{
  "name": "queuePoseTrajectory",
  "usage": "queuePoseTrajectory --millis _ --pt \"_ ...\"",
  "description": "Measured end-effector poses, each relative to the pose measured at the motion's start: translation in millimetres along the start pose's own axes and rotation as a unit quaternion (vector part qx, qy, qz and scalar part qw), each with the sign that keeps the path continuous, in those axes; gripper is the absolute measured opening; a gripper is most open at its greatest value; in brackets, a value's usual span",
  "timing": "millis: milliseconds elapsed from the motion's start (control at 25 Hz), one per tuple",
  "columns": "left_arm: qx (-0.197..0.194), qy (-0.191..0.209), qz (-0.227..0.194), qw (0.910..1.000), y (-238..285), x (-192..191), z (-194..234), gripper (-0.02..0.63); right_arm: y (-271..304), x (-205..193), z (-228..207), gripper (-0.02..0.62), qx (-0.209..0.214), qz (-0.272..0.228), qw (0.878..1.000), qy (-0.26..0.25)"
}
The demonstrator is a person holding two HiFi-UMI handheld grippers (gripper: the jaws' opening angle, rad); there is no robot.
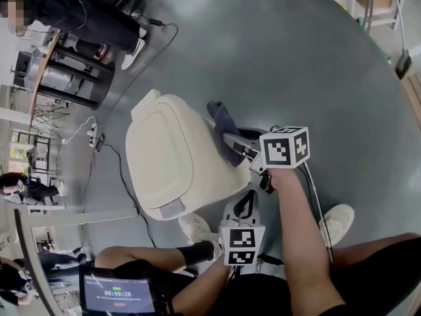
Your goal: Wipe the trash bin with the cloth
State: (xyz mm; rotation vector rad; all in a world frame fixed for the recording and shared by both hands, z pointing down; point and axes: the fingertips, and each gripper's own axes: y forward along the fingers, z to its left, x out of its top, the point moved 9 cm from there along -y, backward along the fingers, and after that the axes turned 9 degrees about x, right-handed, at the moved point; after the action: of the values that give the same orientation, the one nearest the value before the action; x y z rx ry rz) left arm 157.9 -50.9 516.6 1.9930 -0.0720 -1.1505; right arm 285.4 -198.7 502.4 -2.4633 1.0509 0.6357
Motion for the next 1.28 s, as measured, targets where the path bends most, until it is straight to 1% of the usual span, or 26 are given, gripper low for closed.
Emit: queuePoseTrajectory --millis 120,200,320,720,1040,1120,1280 --pt "-0.003 -0.002 -0.007 1.0000 -0.4 3.7 -0.6 -0.003 11.1 4.8 14.5 0.091 0.021 0.008 1.000 -0.016" --pt "-0.005 0.000 -0.009 1.0000 -0.5 3.5 -2.3 -0.003 15.3 4.3 17.8 0.091 0.021 0.012 0.999 -0.022" --pt "-0.009 0.003 -0.005 0.9999 0.6 0.7 -5.0 -0.003 14.9 0.5 12.3 0.091 0.015 0.016 1.000 -0.016" --pt "-0.020 -0.001 0.001 0.9998 9.2 -4.3 -8.9 -0.003 11.1 -20.7 -25.7 0.091 -0.022 0.021 0.999 0.013" --pt "-0.026 -0.001 0.006 0.9996 16.6 -7.9 -6.6 -0.003 12.1 -36.8 -56.8 0.091 -0.033 0.021 0.998 0.039" --pt "-0.025 -0.005 0.006 0.9997 17.8 -8.1 -5.7 -0.003 10.0 -44.8 -65.1 0.091 -0.046 0.030 0.997 0.046" --pt "-0.031 -0.015 -0.002 0.9994 19.3 -7.9 -7.6 -0.003 4.1 -63.3 -83.8 0.091 -0.081 0.061 0.993 0.055"
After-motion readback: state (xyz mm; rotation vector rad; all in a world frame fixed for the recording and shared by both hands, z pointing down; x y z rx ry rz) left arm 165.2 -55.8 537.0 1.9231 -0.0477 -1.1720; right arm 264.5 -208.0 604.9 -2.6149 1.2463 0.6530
